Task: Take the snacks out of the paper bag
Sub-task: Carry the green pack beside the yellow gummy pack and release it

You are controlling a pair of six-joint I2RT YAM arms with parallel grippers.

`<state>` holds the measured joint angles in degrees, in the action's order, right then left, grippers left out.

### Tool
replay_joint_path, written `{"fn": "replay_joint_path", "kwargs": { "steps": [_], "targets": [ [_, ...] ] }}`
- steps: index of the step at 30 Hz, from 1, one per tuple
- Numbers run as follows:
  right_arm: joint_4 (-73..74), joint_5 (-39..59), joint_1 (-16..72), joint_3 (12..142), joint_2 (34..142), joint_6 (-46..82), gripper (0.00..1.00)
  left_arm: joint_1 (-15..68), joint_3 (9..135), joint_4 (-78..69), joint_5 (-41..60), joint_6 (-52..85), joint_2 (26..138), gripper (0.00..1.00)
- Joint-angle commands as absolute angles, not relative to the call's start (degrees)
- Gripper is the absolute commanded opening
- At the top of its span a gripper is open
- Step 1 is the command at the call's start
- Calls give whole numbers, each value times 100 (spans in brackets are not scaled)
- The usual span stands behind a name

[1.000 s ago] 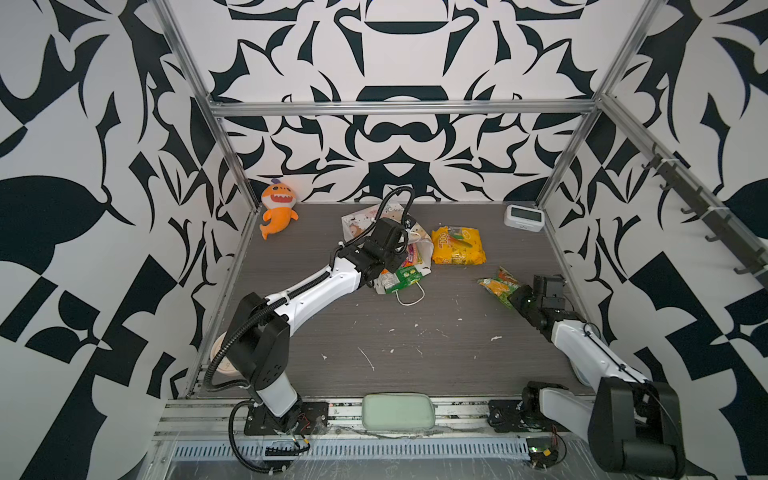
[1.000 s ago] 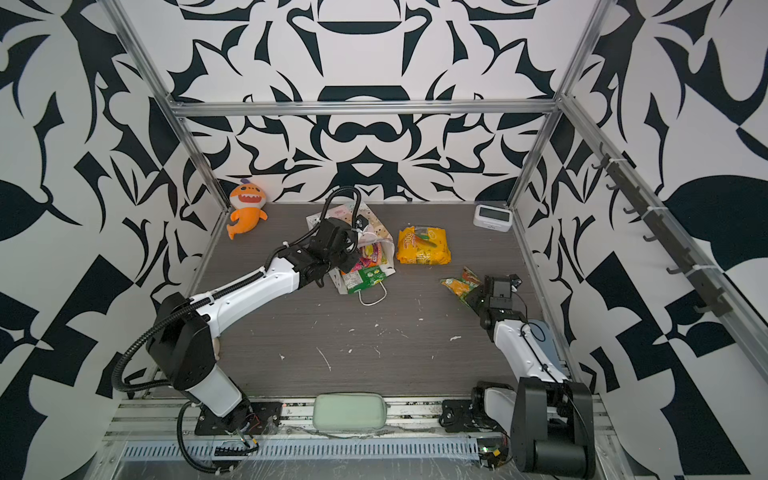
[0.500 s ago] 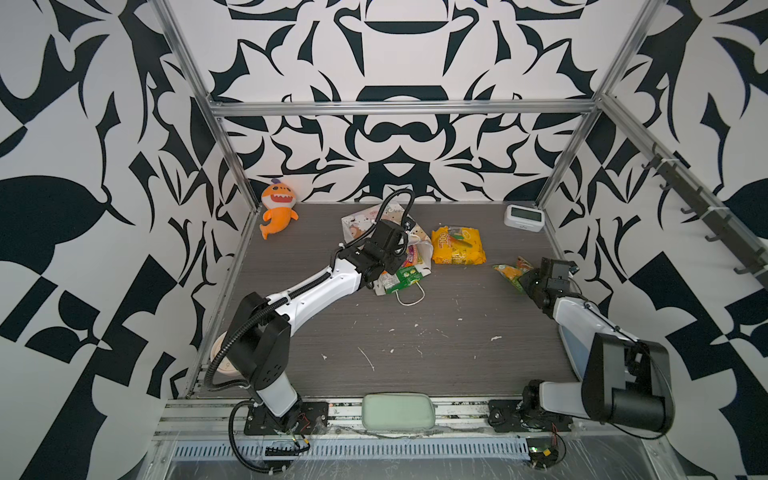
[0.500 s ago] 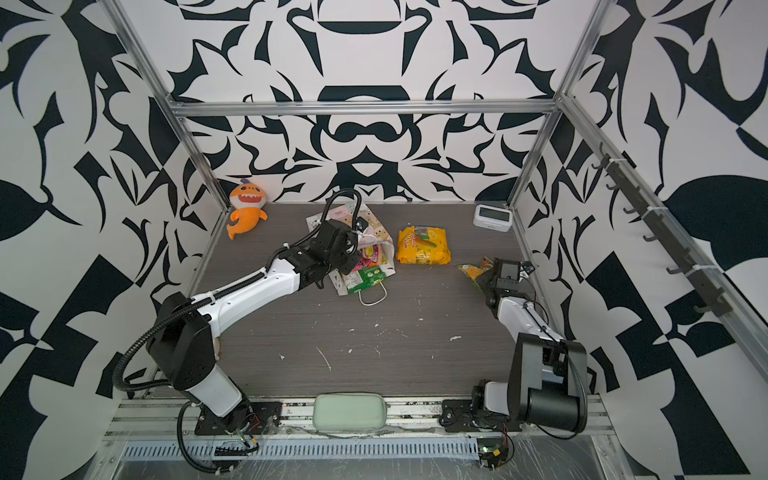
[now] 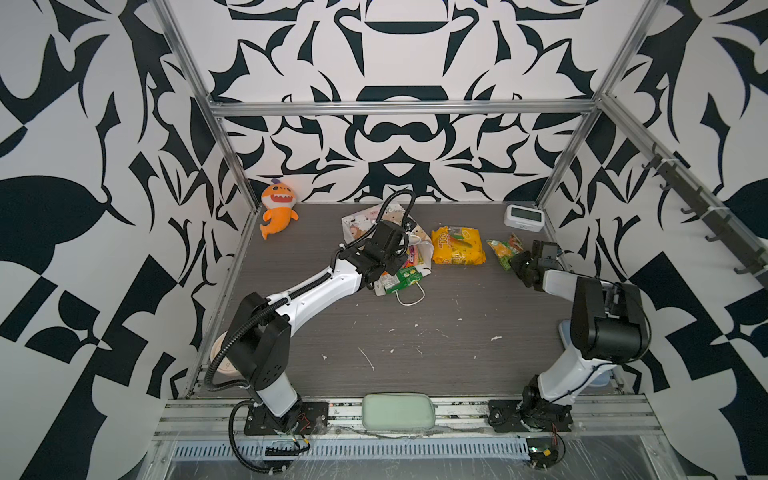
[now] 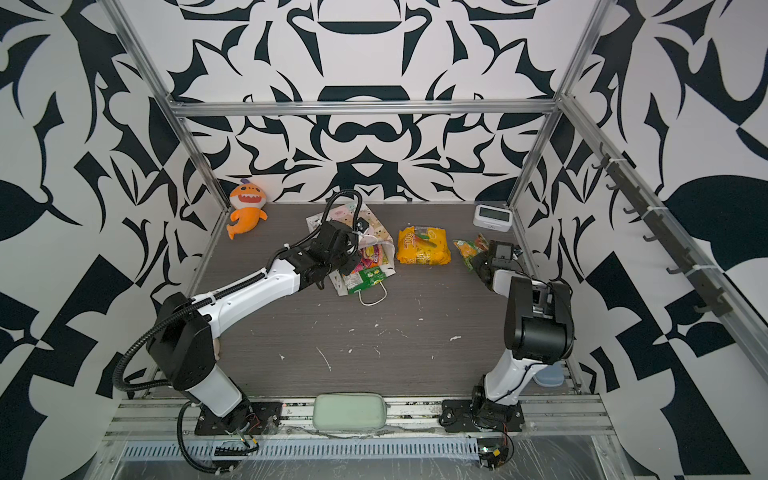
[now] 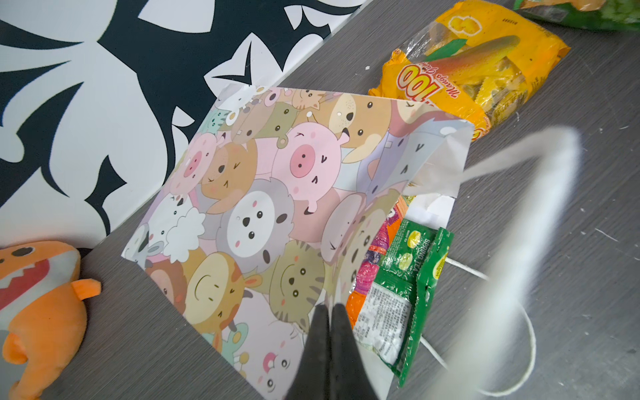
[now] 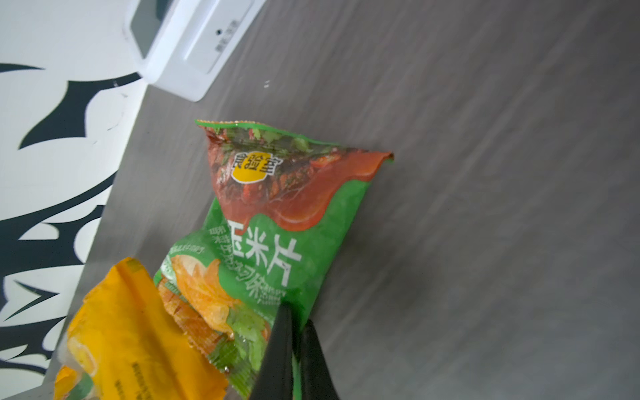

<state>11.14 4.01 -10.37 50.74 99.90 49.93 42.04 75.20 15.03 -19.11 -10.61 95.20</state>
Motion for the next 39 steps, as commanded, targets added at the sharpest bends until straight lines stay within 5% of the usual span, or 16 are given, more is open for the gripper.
{"fn": "replay_joint_path", "kwargs": {
  "steps": [1,6,12,16,23,32,39],
  "targets": [
    [1406,639,-945,5461,10107,5080,0,4243,7482,1439,-1775,-1137,9432,3],
    [1552,927,-930,5575,10313,5133,14,4339,7487,1475,-1708,-1278,9445,18],
    [1405,1056,-932,5463,9983,5052,28,4395,7482,1518,-1534,-1433,9374,49],
    [1067,1081,-925,5361,9440,4953,31,4397,7539,1508,-1481,-1598,9444,79],
    [403,1066,-932,5100,8297,4540,33,4442,7600,1553,-1236,-1741,9590,89],
    [308,1116,-932,4747,7391,4438,33,4438,7551,570,-2441,-1940,10311,98],
    [443,1204,-940,4648,7190,4522,33,4490,7502,-876,-4253,-2789,11019,94]
  ]
}}
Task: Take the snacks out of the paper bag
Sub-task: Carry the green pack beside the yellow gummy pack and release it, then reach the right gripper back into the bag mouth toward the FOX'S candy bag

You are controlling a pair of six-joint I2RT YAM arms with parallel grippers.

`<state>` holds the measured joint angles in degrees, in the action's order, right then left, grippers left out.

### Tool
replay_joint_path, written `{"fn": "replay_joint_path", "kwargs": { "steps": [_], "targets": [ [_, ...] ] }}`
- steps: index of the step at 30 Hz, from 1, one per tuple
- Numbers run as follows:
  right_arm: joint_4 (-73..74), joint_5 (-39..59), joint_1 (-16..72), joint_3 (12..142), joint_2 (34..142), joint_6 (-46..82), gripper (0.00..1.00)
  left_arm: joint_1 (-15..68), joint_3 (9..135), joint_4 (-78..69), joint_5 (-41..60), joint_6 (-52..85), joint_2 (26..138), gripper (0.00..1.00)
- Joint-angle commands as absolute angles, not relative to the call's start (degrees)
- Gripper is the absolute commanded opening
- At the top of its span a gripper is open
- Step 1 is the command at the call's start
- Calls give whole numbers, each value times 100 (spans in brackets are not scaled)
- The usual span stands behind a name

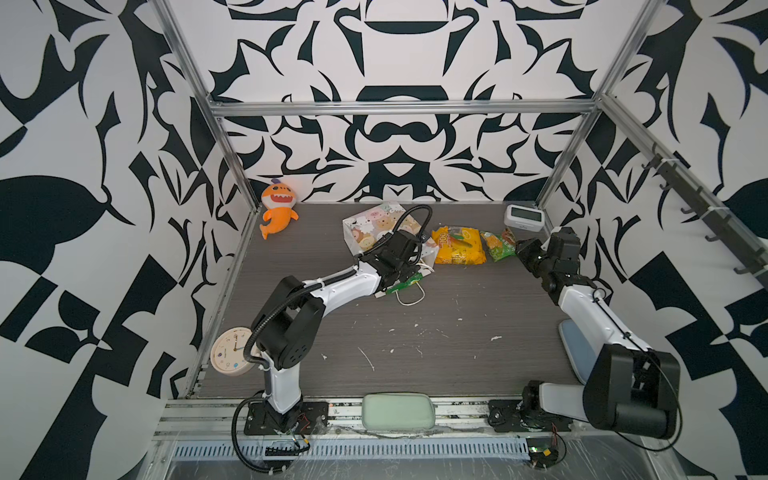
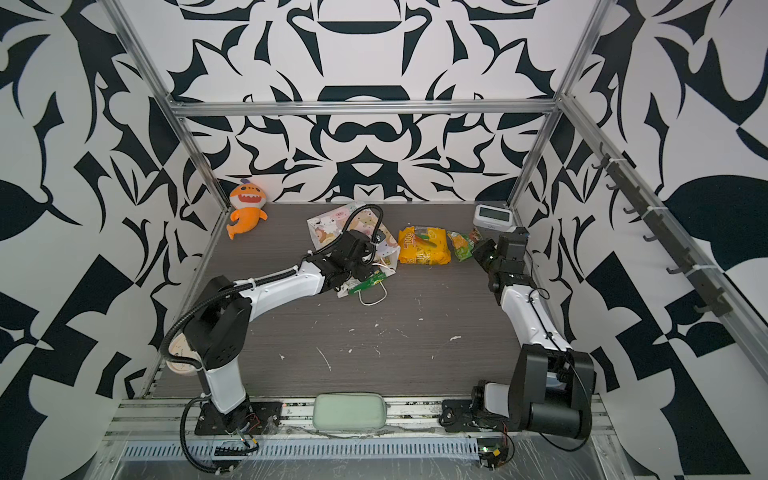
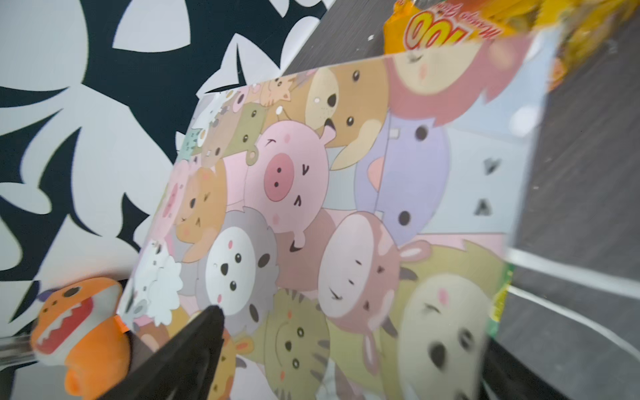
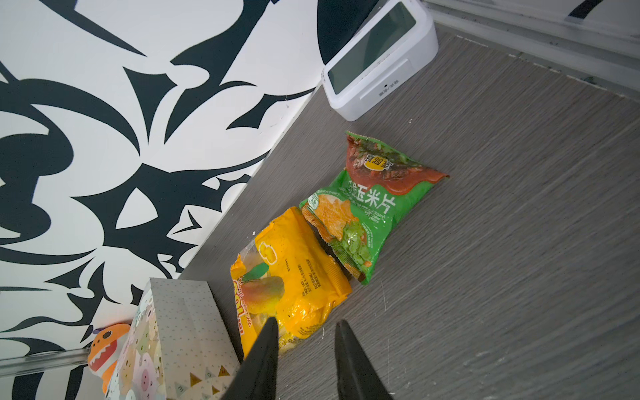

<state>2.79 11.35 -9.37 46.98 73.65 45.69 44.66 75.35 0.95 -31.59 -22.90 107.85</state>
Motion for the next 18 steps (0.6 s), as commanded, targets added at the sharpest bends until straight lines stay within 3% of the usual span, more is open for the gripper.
{"fn": "replay_joint_path", "kwargs": {
  "steps": [1,3,7,9,10,14,18],
  "targets": [
    [486,1265,-940,4625,7189,4556,32,4515,7537,-1132,-4613,-2983,11145,87],
    [538,1436,-927,4606,7198,4570,32,4582,7482,-1641,-4962,-3409,11286,78],
    [354,1711,-635,4603,7149,4219,32,4624,7442,-1981,-5131,-3631,11304,47],
    [203,1795,-445,4565,7088,4056,32,4629,7449,-1915,-5119,-3644,11232,40],
    [173,1850,-346,4509,7058,4000,32,4632,7453,-1871,-5136,-3639,11188,32],
    [162,2035,32,4256,6979,3881,32,4638,7470,-1574,-5017,-3612,10960,17],
    [361,2244,815,4091,7038,3593,32,4629,7636,-1065,-4811,-3498,10709,14]
  ]
}}
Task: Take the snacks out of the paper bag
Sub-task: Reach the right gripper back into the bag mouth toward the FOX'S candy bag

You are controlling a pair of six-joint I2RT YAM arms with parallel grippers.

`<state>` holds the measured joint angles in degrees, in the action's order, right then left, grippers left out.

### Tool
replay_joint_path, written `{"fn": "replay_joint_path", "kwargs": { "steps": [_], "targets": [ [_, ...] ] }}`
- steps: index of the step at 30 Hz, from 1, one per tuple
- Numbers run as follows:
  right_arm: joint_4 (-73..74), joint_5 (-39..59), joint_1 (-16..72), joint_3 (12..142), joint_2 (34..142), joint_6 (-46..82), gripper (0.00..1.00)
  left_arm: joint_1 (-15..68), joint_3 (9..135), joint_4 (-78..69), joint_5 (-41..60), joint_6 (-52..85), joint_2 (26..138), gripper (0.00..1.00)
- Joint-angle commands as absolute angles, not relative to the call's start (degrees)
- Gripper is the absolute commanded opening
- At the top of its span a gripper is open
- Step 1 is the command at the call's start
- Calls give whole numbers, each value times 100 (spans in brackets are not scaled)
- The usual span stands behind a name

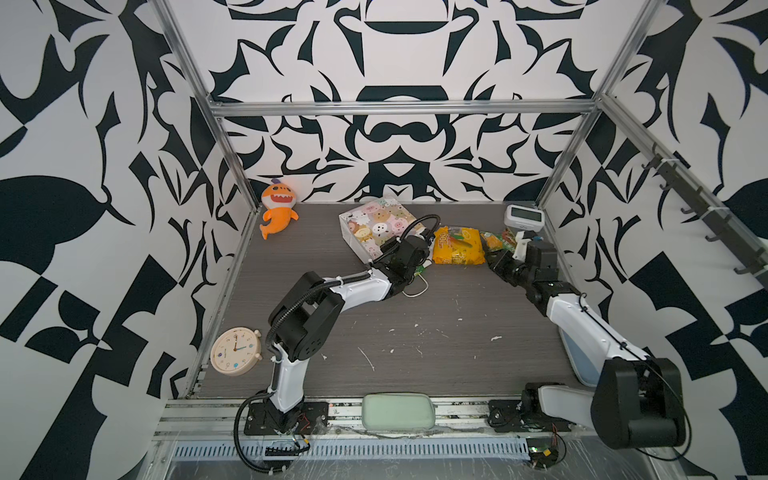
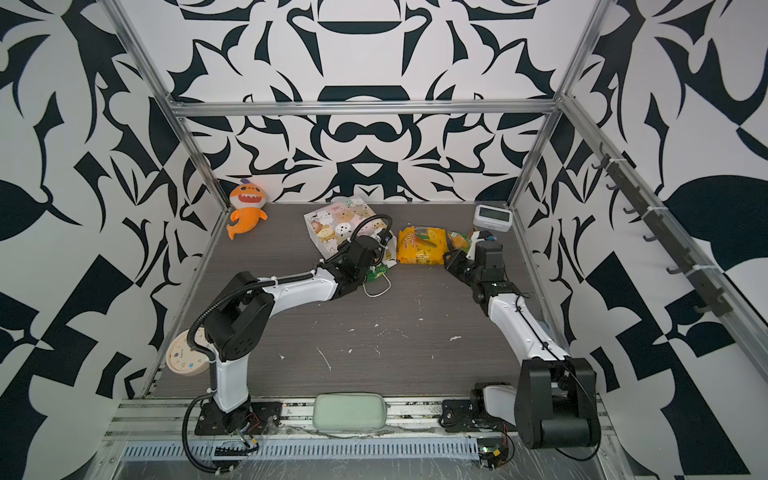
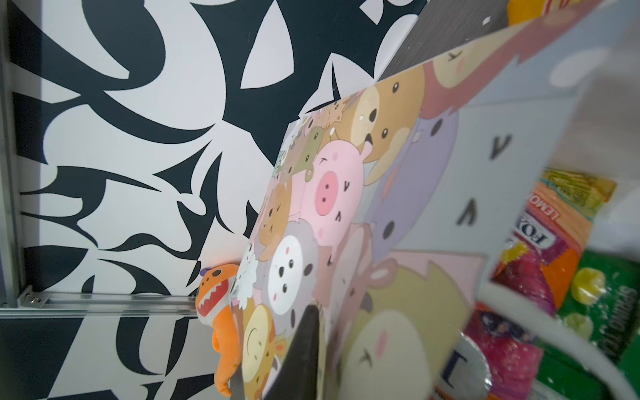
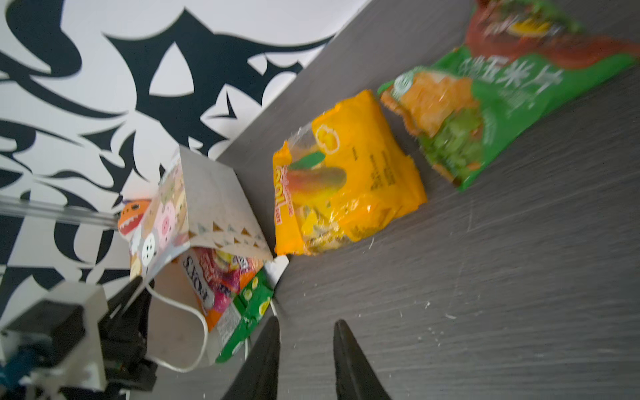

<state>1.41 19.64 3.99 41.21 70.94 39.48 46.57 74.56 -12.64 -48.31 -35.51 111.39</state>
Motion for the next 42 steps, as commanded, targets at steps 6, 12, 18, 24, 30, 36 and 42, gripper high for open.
{"fn": "replay_joint_path", "kwargs": {
  "steps": [6,12,18,24,30,36,42],
  "targets": [
    [1580,2402,1804,3775,7703,4359,31,4589,8012,-509,-4601,-3377,10600,10],
    [2231,2023,2569,4170,8648,4972,30,4534,8302,-122,-4500,-3273,10631,6],
    [2855,1429,3060,4556,9364,5890,30,4535,8491,226,-4464,-3052,10643,6],
    [3227,1117,3214,4954,10098,6566,32,4535,8490,355,-4449,-2894,10619,6],
    [3410,781,3331,4979,10531,7244,33,4535,8495,422,-4539,-2882,10556,5],
    [3482,441,3482,5149,10644,7246,36,4535,8480,422,-4535,-2805,10519,5],
    [3861,352,3489,5328,11023,7441,38,4532,8555,509,-4505,-2727,10574,5]
  ]
}}
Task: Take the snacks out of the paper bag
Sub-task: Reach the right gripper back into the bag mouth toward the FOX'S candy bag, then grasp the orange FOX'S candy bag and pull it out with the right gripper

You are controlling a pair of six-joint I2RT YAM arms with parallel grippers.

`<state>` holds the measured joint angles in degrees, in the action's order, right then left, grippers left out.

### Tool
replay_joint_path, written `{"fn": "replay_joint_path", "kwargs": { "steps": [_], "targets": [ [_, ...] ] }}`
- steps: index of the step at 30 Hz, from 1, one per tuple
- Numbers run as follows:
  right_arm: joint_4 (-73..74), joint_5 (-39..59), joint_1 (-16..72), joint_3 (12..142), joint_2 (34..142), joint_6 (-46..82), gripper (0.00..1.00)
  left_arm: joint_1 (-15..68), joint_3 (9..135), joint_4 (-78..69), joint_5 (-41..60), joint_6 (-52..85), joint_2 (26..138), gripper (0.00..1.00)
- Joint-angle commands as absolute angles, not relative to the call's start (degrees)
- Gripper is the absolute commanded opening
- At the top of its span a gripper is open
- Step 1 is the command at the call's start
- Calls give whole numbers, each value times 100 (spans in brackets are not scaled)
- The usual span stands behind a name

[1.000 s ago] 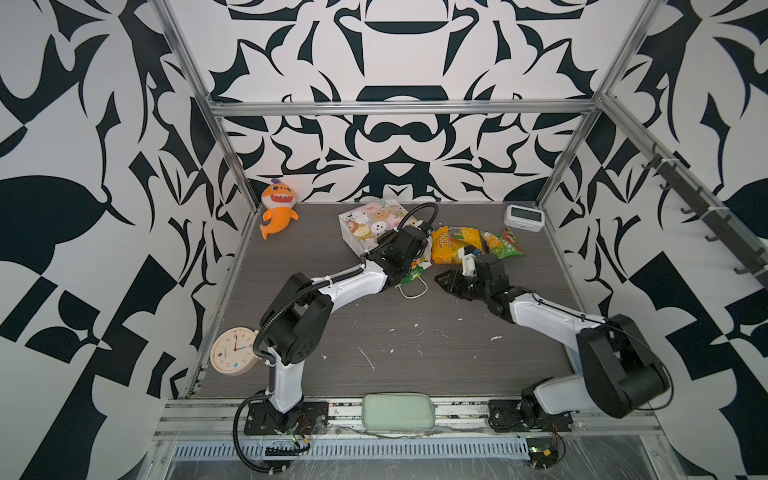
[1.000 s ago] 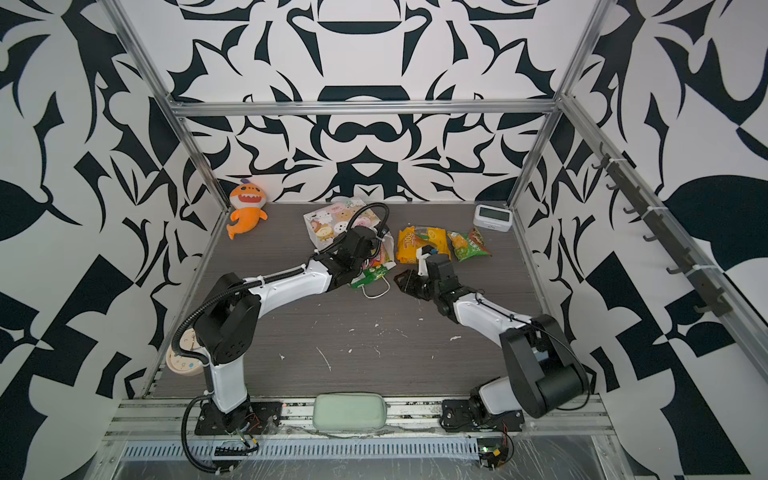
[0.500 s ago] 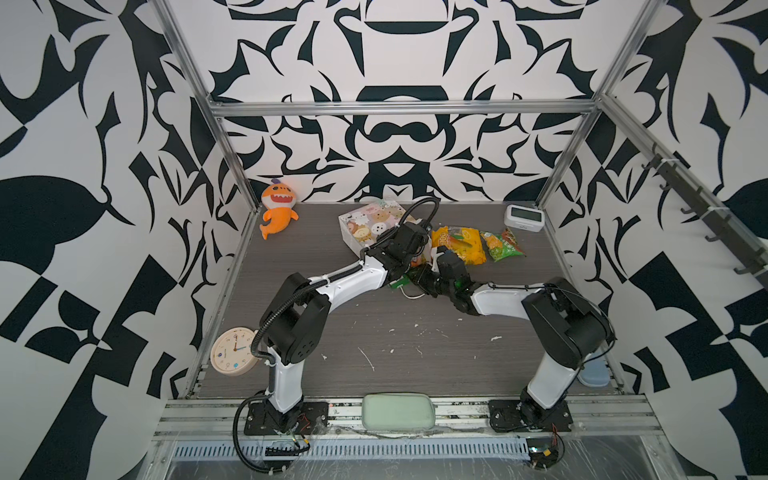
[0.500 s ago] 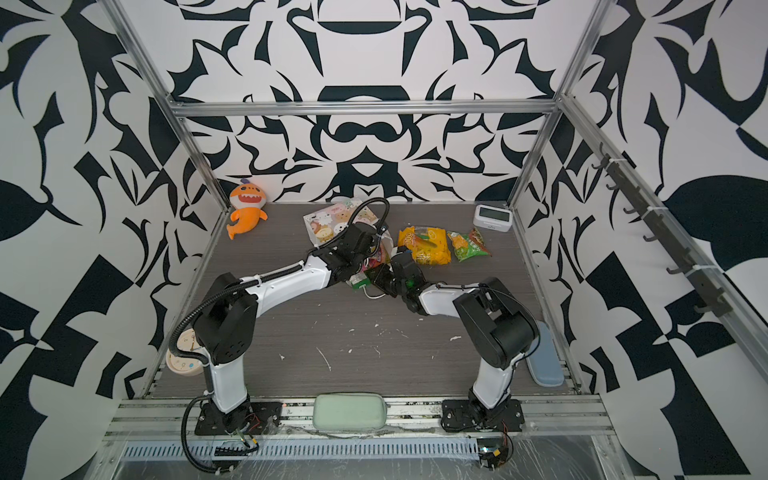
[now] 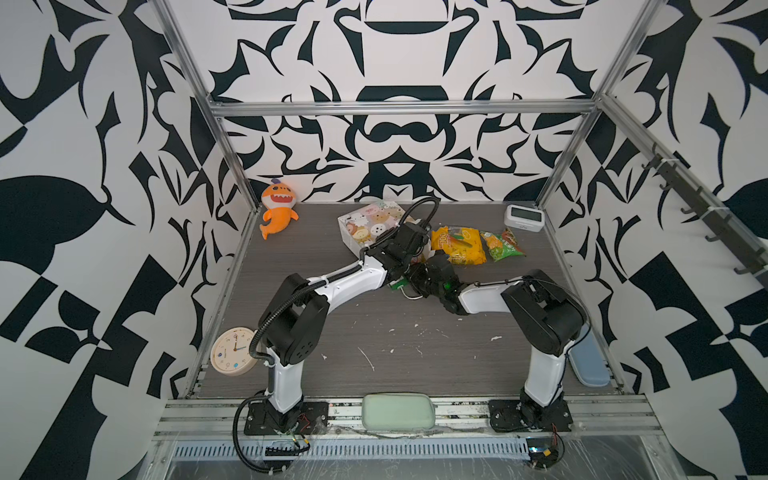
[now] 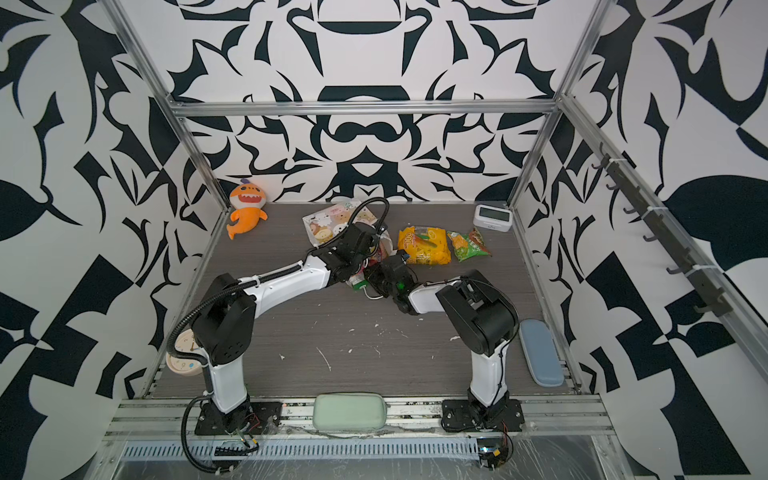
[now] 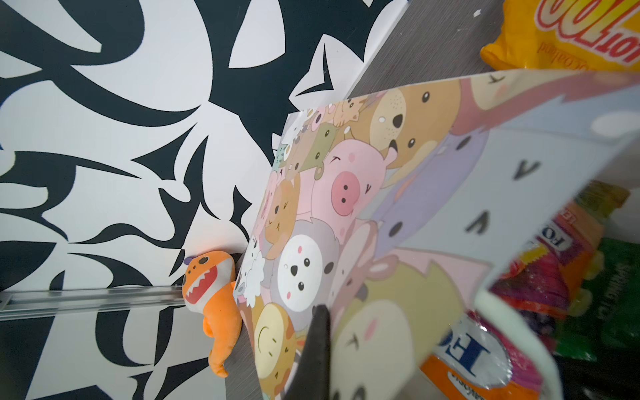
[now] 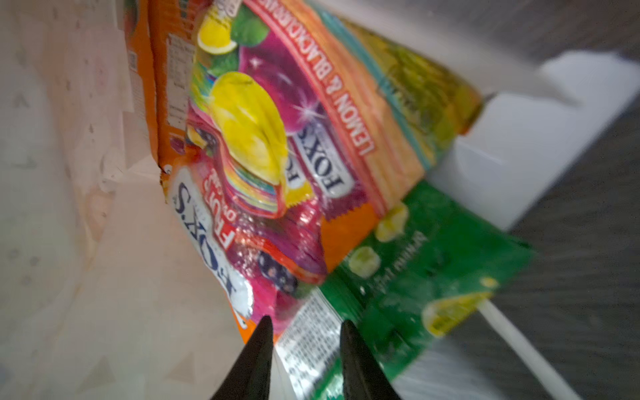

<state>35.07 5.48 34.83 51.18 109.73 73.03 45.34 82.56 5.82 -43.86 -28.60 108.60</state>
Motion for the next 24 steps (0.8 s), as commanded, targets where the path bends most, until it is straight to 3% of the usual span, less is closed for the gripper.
{"fn": "replay_joint_path", "kwargs": {
  "steps": [1,11,19,24],
  "targets": [
    [3867,302,3495,5357,11076,7459,38,4535,8545,513,-4484,-2716,10569,5],
    [4499,-52,3516,5520,11602,7728,40,4535,8543,511,-4414,-2708,10565,4],
    [4474,-94,3537,5892,11733,7767,11,4535,8501,466,-4466,-2698,10560,4],
    [4245,-105,3577,5814,11360,7537,1,4527,8478,471,-4559,-2708,10547,4]
  ]
}}
